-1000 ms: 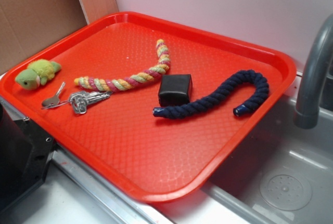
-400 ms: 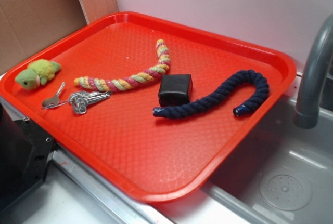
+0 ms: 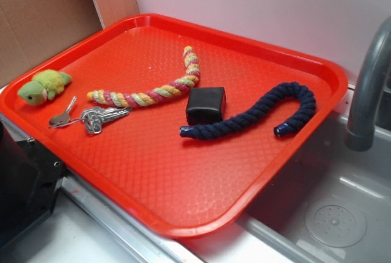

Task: Grab the green animal.

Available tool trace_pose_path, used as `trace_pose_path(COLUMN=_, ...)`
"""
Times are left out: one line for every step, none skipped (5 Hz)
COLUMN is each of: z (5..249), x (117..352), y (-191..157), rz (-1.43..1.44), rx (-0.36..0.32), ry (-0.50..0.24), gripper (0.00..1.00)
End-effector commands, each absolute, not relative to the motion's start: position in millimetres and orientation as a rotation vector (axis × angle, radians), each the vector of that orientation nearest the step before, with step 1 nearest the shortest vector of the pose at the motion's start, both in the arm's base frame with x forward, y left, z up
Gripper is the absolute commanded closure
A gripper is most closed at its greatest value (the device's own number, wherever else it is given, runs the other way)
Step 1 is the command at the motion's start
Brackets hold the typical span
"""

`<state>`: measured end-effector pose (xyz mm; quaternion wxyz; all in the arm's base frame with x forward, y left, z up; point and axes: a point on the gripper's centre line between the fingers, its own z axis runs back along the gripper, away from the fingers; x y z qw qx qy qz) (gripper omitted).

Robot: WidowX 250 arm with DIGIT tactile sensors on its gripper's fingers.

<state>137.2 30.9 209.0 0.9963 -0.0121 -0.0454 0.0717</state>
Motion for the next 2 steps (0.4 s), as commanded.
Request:
trace_pose_path(z=154.8, x=139.5, y=105.1, rz=0.208, rx=0.048, ry=-0.128, gripper=0.0)
trace_pose_path(z=126.9, x=133.7, y=124.3, rz=0.198, rx=0.095, ry=-0.1, gripper=0.0)
